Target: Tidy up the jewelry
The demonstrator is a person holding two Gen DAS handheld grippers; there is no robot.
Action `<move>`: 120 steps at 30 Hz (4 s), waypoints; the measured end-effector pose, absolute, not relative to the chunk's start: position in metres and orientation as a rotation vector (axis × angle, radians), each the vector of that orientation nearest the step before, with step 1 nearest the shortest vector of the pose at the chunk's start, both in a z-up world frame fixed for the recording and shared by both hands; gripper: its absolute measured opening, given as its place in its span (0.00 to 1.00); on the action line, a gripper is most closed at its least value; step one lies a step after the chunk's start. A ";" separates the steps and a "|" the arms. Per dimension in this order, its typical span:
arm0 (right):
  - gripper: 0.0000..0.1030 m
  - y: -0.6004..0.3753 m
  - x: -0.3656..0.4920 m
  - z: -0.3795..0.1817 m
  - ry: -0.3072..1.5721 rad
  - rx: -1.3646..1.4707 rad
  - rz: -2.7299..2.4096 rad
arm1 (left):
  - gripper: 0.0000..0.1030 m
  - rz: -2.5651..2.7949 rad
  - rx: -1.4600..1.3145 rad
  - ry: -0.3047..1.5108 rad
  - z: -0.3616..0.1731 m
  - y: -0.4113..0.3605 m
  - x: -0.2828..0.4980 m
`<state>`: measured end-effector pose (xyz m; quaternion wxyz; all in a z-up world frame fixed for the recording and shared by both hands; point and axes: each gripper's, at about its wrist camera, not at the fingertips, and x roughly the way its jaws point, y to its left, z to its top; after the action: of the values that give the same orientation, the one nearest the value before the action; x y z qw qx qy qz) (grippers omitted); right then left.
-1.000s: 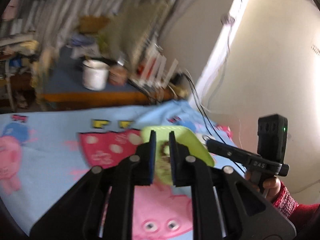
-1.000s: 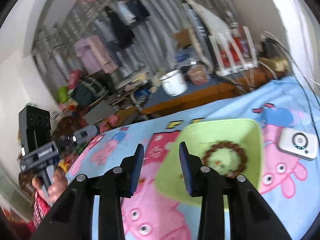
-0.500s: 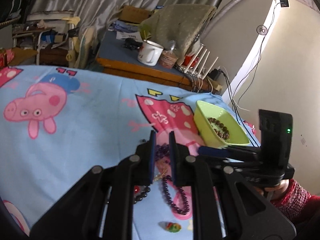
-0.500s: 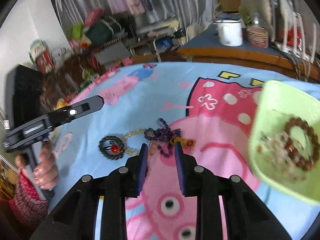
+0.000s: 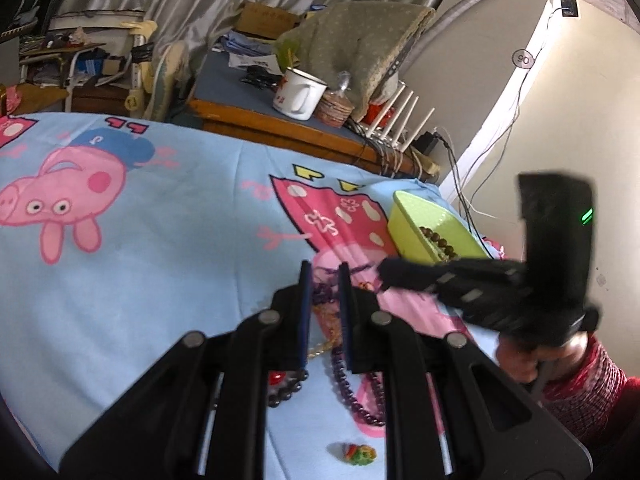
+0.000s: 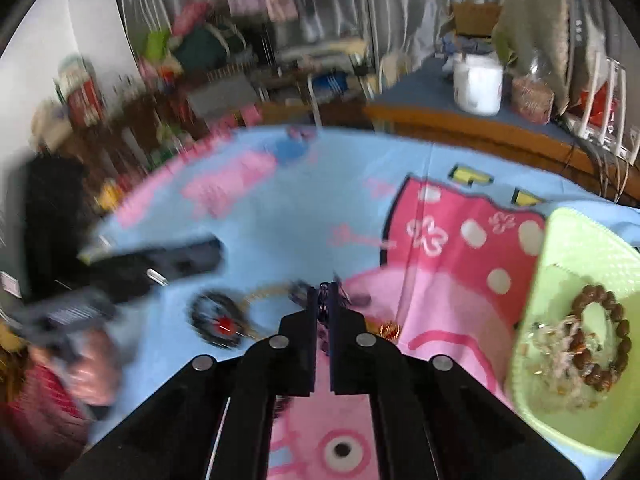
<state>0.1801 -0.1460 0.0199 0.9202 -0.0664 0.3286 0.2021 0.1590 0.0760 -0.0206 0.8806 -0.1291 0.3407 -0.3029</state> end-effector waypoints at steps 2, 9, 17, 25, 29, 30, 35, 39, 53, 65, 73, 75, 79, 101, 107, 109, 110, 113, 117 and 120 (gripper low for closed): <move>0.00 -0.151 0.170 0.038 0.642 -0.097 0.441 | 0.11 -0.647 -0.260 0.697 -0.017 0.074 0.156; 0.00 -0.150 0.135 0.095 0.510 -0.061 0.495 | 0.35 -0.717 -0.227 0.596 0.011 0.064 0.129; 0.00 -0.149 0.090 0.139 0.374 -0.039 0.554 | 0.50 -0.800 -0.071 0.484 0.042 0.019 0.096; 0.00 -0.176 0.039 0.182 0.214 0.018 0.596 | 0.05 -0.916 -0.044 0.520 0.055 -0.015 0.102; 0.00 -0.194 0.031 0.183 0.184 0.033 0.583 | 0.05 -0.979 -0.087 0.496 0.064 -0.017 0.090; 0.00 -0.198 0.031 0.178 0.191 0.036 0.576 | 0.05 -0.980 -0.090 0.507 0.062 -0.018 0.088; 0.00 -0.211 0.054 0.119 0.332 0.056 0.562 | 0.05 -0.923 -0.037 0.623 0.026 -0.020 0.087; 0.00 -0.215 0.074 0.046 0.516 0.083 0.572 | 0.05 -0.874 0.038 0.703 -0.007 -0.016 0.076; 0.27 -0.202 0.065 -0.040 0.664 -0.165 0.496 | 0.51 -0.822 0.238 0.754 -0.043 -0.018 0.043; 0.27 -0.198 0.065 -0.055 0.706 -0.343 0.462 | 0.51 -0.838 0.281 0.805 -0.056 -0.039 0.062; 0.27 -0.190 0.075 -0.054 0.705 -0.432 0.458 | 0.51 -0.820 0.300 0.834 -0.062 -0.034 0.061; 0.27 -0.186 0.080 -0.055 0.701 -0.460 0.463 | 0.47 -0.812 0.286 0.849 -0.064 -0.031 0.064; 0.27 -0.178 0.092 -0.056 0.708 -0.491 0.495 | 0.10 -0.779 0.237 0.866 -0.065 -0.023 0.074; 0.00 -0.223 0.089 0.059 0.527 -0.067 0.553 | 0.05 -0.945 -0.051 0.734 0.029 -0.039 0.111; 0.00 -0.249 0.087 0.128 0.382 -0.035 0.482 | 0.05 -0.999 0.007 0.589 0.104 -0.079 0.132; 0.00 -0.260 0.091 0.149 0.343 -0.026 0.448 | 0.05 -1.013 0.023 0.551 0.125 -0.093 0.139; 0.00 -0.265 0.092 0.158 0.329 -0.023 0.434 | 0.05 -1.019 0.029 0.533 0.136 -0.100 0.144; 0.00 -0.282 0.096 0.174 0.294 -0.020 0.388 | 0.05 -1.023 0.043 0.513 0.153 -0.121 0.159; 0.00 -0.300 0.112 0.164 0.318 -0.017 0.340 | 0.05 -1.014 0.068 0.559 0.139 -0.147 0.177; 0.00 -0.310 0.131 0.133 0.385 0.012 0.322 | 0.05 -1.002 0.073 0.610 0.112 -0.156 0.188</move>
<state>0.1312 -0.3102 0.1329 0.9687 0.0058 0.1905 0.1593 0.1878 -0.1558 0.1123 0.8321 0.0346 0.2879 -0.4727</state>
